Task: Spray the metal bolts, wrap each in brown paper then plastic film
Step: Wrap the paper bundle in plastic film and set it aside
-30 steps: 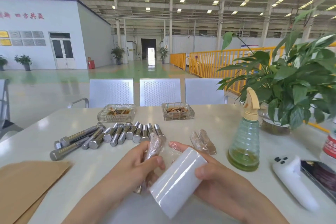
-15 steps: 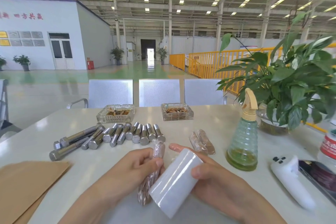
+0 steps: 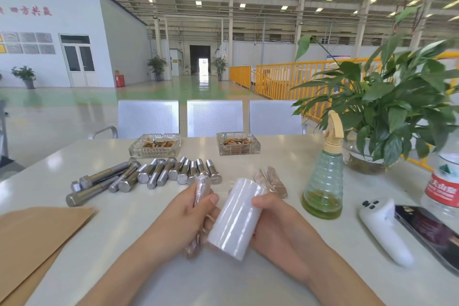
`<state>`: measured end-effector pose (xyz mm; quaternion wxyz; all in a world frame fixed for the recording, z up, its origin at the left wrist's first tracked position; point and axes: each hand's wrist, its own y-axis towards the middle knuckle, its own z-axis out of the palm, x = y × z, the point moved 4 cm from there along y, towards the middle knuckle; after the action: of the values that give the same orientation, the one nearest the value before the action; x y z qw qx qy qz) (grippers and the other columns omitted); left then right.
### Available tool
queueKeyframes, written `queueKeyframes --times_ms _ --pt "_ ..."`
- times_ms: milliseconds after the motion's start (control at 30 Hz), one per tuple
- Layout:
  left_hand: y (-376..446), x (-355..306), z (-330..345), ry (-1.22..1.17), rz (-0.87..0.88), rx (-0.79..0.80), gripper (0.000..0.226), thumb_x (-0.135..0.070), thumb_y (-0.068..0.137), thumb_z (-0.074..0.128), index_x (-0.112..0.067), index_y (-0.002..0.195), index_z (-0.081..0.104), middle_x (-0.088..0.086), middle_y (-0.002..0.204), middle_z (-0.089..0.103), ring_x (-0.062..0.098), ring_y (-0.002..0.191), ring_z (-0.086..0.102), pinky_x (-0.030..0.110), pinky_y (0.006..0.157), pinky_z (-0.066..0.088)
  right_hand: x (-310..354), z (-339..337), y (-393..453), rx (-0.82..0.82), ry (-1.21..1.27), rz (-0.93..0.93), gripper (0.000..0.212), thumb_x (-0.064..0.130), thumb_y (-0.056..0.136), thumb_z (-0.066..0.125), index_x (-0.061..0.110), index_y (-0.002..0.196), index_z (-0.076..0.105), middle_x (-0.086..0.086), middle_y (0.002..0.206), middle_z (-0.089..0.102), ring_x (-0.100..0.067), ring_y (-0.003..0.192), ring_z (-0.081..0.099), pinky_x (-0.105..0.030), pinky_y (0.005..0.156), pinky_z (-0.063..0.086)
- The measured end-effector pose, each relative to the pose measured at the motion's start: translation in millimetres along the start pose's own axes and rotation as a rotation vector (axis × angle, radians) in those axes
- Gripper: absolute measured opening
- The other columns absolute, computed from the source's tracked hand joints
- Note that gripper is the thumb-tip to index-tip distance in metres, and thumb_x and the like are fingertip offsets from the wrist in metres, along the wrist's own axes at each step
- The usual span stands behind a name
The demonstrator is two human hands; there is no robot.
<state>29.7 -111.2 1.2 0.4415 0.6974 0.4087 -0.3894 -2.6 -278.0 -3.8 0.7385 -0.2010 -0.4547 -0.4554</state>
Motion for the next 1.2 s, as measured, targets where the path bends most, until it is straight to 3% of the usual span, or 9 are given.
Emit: queueKeyframes --times_ms 133,300,400,600,800,967,1067,1100,1200 --pt "-4.2 -3.2 -2.3 0.07 0.039 -0.026 0.019 -0.025 0.105 0.056 -0.032 0.089 0.065 -0.003 0.074 0.067 0.011 0.069 0.06 0.032 0.067 0.05 -3.7 -1.3 1.8 -0.044 -0.056 0.004 0.067 0.028 0.089 0.062 -0.003 0.146 0.048 -0.03 0.15 0.047 -0.042 0.14 0.045 -0.061 0.124 0.019" --pt "-11.6 10.0 5.8 -0.195 -0.189 0.148 0.043 -0.033 0.11 0.04 0.0 0.101 0.067 0.032 0.098 0.066 0.032 0.092 0.061 0.04 0.088 0.052 -3.9 0.7 3.6 -0.039 -0.017 -0.005 0.065 0.03 0.094 0.059 0.001 0.15 0.045 -0.021 0.151 0.051 -0.039 0.146 0.04 -0.056 0.126 0.019" --pt "-9.9 9.5 -0.7 -0.284 -0.235 0.169 0.036 -0.024 0.109 0.043 0.003 0.113 0.068 0.022 0.108 0.072 0.035 0.094 0.066 0.033 0.079 0.052 -4.6 -1.3 3.5 -0.041 -0.009 -0.025 0.062 0.033 0.098 0.059 0.0 0.149 0.046 -0.022 0.151 0.051 -0.038 0.146 0.041 -0.055 0.126 0.02" --pt "-0.9 11.3 -7.5 -0.127 -0.153 0.038 0.034 -0.031 0.1 0.063 0.002 0.094 0.055 0.013 0.072 0.054 0.022 0.061 0.045 0.028 0.05 0.032 -4.4 -3.4 3.2 -0.074 -0.05 -0.057 0.059 0.037 0.097 0.068 0.0 0.141 0.057 -0.024 0.146 0.056 -0.039 0.14 0.049 -0.055 0.122 0.03" --pt "-1.7 -1.9 -5.4 -0.047 0.035 -0.078 0.01 -0.035 0.099 0.065 -0.026 0.104 0.069 0.01 0.071 0.071 0.015 0.054 0.056 0.019 0.045 0.038 -3.6 2.7 1.4 -0.081 0.027 -0.041 0.061 0.036 0.098 0.065 -0.001 0.144 0.052 -0.024 0.145 0.056 -0.037 0.138 0.052 -0.054 0.12 0.035" --pt "-2.3 -3.5 -3.1 -0.118 -0.088 -0.082 0.04 -0.05 0.097 0.058 -0.014 0.087 0.072 0.007 0.07 0.071 0.013 0.062 0.061 0.026 0.061 0.043 -4.1 3.1 0.9 -0.08 0.014 -0.021 0.058 0.038 0.098 0.062 0.003 0.144 0.055 -0.022 0.146 0.056 -0.04 0.139 0.05 -0.057 0.12 0.034" --pt "-9.5 5.1 -4.3 -0.319 -0.165 -0.093 0.063 -0.015 0.103 0.049 -0.01 0.042 0.067 0.0 0.047 0.061 0.006 0.04 0.057 0.015 0.045 0.043 -4.6 1.4 0.8 -0.103 0.023 -0.002 0.058 0.041 0.099 0.061 0.006 0.145 0.054 -0.021 0.144 0.058 -0.04 0.137 0.052 -0.059 0.118 0.035" --pt "-6.1 5.7 -3.8 -0.37 -0.204 -0.062 0.061 -0.013 0.101 0.051 -0.013 0.042 0.069 0.002 0.053 0.064 0.008 0.045 0.06 0.016 0.05 0.046 -4.2 0.3 0.8 -0.117 0.038 -0.001 0.057 0.042 0.1 0.059 0.007 0.146 0.053 -0.02 0.144 0.058 -0.04 0.136 0.053 -0.059 0.117 0.037" --pt "0.6 5.7 -5.2 -0.412 -0.262 0.028 0.027 -0.028 0.095 0.062 -0.011 0.083 0.08 0.017 0.09 0.072 0.026 0.077 0.067 0.033 0.07 0.054 -1.9 -3.7 1.6 -0.16 0.13 -0.007 0.061 0.045 0.102 0.055 0.008 0.15 0.045 -0.023 0.144 0.057 -0.041 0.137 0.053 -0.058 0.119 0.034"
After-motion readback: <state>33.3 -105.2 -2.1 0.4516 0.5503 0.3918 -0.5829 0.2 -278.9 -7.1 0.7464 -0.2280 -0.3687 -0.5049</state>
